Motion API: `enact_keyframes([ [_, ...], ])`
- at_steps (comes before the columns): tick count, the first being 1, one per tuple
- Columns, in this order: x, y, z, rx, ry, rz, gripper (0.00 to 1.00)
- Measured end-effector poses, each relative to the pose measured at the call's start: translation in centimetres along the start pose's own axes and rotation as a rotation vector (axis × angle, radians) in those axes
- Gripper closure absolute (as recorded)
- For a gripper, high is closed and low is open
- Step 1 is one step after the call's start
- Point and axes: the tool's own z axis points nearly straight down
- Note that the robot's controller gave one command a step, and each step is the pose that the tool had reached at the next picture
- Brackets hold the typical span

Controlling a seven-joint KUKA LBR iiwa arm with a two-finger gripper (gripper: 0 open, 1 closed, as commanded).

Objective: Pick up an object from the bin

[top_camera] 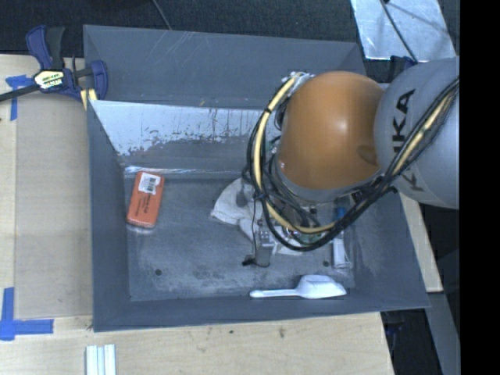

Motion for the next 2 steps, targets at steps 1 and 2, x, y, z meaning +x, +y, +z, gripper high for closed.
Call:
enact_keyframes([
  [1, -0.2, 0.0, -0.4, -0.002, -0.009, 0.002, 0.00],
  [2, -3.2, -2.3, 3.4, -0.004, -0.019, -0.027, 0.00],
])
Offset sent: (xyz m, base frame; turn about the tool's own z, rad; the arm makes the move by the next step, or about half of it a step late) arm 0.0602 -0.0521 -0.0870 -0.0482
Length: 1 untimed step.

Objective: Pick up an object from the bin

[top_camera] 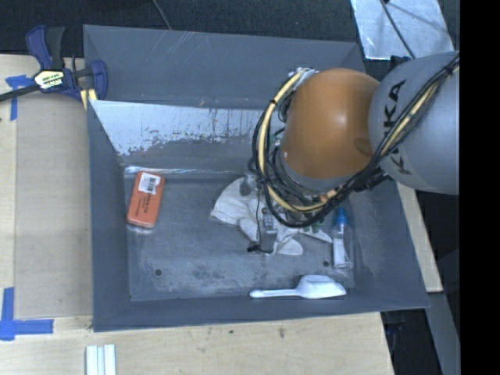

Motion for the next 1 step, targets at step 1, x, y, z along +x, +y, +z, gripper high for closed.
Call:
enact_keyframes([
  [1, -1.95, -1.92, 6.38, 0.002, 0.006, 0.034, 0.00],
])
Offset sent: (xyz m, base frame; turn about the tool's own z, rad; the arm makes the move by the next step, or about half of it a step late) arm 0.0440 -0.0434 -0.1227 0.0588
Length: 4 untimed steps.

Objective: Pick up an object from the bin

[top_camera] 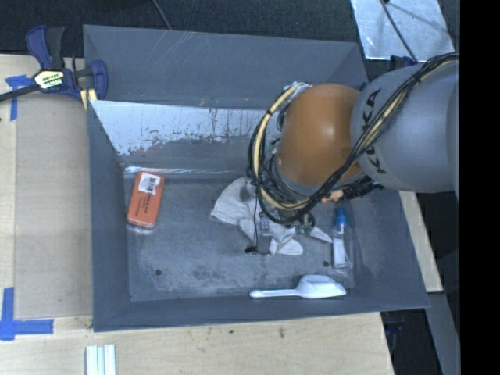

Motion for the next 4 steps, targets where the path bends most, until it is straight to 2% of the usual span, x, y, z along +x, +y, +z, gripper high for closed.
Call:
enact_keyframes([
  [1, -2.0, -2.0, 5.1, -0.001, 0.003, 0.020, 0.00],
  [2, -1.4, -5.4, 5.7, 0.000, 0.002, -0.051, 1.00],
  [3, -1.4, -5.4, 5.7, 0.000, 0.002, -0.051, 1.00],
  [4, -4.4, -4.1, -6.9, 0.000, 0.004, -0.064, 1.00],
])
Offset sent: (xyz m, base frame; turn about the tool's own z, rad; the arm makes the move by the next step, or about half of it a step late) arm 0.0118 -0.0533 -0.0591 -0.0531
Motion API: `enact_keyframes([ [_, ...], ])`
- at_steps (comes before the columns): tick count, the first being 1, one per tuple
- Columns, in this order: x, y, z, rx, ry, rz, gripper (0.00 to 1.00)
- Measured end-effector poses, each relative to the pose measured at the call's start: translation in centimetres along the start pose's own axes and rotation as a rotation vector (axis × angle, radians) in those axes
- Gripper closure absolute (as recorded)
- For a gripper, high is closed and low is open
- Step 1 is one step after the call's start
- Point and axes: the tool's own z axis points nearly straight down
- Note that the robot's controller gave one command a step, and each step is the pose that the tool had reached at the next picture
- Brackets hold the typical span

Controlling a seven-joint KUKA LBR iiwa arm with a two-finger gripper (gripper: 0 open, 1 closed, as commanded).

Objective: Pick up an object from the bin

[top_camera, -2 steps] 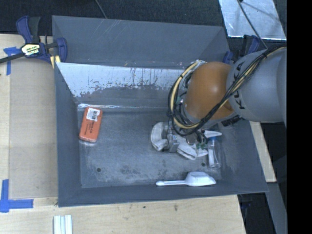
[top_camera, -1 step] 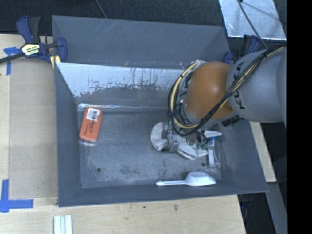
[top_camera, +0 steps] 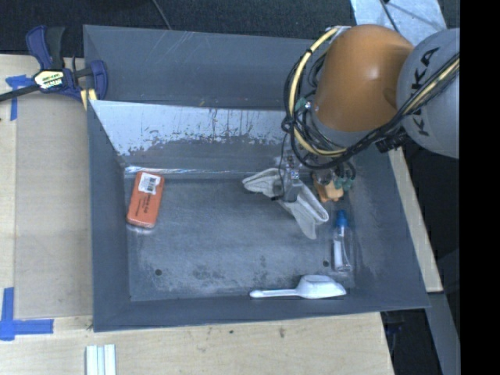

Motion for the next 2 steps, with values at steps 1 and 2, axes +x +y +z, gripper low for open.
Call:
enact_keyframes([
  [1, 0.0, 0.0, 0.0, 0.000, 0.001, 0.000, 1.00],
  [2, -0.9, -0.1, -3.4, 0.000, 0.004, 0.001, 1.00],
])
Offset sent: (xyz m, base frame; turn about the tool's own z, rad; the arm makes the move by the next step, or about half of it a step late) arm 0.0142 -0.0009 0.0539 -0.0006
